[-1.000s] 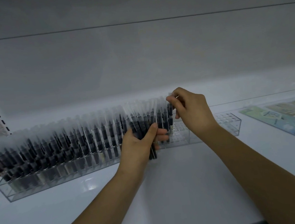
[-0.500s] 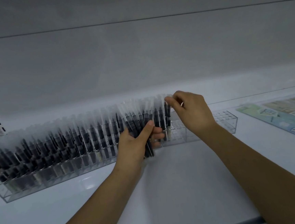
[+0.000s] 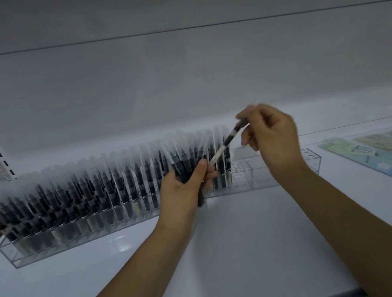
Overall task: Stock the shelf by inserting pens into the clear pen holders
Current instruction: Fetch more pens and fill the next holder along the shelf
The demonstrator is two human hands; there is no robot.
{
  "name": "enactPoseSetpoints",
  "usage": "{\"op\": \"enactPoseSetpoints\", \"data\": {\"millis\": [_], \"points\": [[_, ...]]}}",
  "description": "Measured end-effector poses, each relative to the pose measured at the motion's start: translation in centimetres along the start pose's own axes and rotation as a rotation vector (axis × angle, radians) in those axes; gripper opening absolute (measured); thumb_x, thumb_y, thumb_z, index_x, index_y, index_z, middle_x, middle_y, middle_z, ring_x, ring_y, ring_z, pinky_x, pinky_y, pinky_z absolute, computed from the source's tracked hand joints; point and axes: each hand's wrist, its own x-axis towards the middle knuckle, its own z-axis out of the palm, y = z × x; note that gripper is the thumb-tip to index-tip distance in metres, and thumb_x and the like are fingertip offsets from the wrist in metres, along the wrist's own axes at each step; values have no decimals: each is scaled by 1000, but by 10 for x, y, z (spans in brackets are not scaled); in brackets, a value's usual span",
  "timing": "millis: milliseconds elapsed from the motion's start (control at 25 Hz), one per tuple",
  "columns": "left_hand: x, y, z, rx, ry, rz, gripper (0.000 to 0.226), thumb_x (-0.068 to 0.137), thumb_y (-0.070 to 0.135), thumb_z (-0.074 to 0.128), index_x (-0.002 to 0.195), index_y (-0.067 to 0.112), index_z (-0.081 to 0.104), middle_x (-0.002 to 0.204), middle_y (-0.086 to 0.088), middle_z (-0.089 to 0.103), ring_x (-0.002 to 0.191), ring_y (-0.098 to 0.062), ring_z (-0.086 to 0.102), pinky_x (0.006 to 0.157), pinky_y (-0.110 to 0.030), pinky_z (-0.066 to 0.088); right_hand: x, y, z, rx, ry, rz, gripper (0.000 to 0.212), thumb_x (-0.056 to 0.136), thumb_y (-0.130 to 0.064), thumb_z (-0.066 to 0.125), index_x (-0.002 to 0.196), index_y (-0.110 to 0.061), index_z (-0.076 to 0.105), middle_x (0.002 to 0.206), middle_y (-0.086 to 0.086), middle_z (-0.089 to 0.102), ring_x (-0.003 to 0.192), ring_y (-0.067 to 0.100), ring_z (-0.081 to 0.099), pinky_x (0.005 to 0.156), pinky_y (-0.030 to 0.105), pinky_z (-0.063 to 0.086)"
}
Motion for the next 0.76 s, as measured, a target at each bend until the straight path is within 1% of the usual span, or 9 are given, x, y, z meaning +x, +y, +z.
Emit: {"op": "enactPoseSetpoints", "data": {"millis": [80,200,280,360,440,520,640,680,760], "points": [[-1,2,-2,53,43,35,21,90,24,67,92,5,73,80,-5,77,72,-11,72,63,-17,55,3,0,-6,-54,64,-53,20,99,-18,54,87,-8,66,75,3,69,56,21,62,49,29,46],[-4,4,-1,124,11,48,19,91,27,66,88,10,72,73,-2,74,58,-7,63,49,-17,48,0,5,-5,-289,-38,-115,18,98,-21,56,88,-8,65,74,3,68,58,16,66,58,27,56],[-5,5,0,146,-23,50,17,93,26,64,95,11,71,78,-3,76,58,-7,64,49,-17,47,0,10,-3,-426,-109,-146,20,99,-24,57,87,-9,63,72,4,67,56,10,66,59,20,55],[-5,5,0,130,-47,43,19,94,26,62,101,10,69,82,-4,77,61,-10,66,52,-18,50,3,17,-2,-528,-199,-134,22,98,-27,59,85,-11,63,69,2,67,55,6,65,57,13,51],[-4,4,0,122,-66,32,26,95,28,60,103,4,67,85,-5,77,64,-11,69,55,-18,52,5,23,-2,-676,-315,-124,25,96,-34,61,80,-15,62,66,-3,64,55,4,63,58,14,49],[-3,4,1,94,-71,10,28,95,29,60,103,2,67,85,-6,77,66,-12,71,55,-19,52,8,28,-4,-784,-369,-132,29,94,-41,61,75,-19,60,65,-6,61,58,5,59,59,17,45],[-4,4,2,21,-61,-28,25,93,27,62,99,3,68,82,-7,75,69,-15,70,55,-21,54,12,28,-8,-902,-382,-107,41,93,-54,55,72,-19,60,63,-7,57,60,6,52,58,22,38],[-4,4,2,10,-57,-41,26,92,27,64,98,3,69,79,-8,74,68,-15,69,55,-21,54,11,26,-8,-926,-349,-97,46,93,-58,51,73,-19,60,63,-7,56,60,6,51,57,24,37],[-4,3,1,8,-37,-66,29,89,30,67,98,3,69,75,-6,72,66,-15,67,58,-23,55,9,21,-9,-878,-211,-118,50,94,-61,44,75,-17,60,63,-5,56,61,8,52,57,27,39]]}}
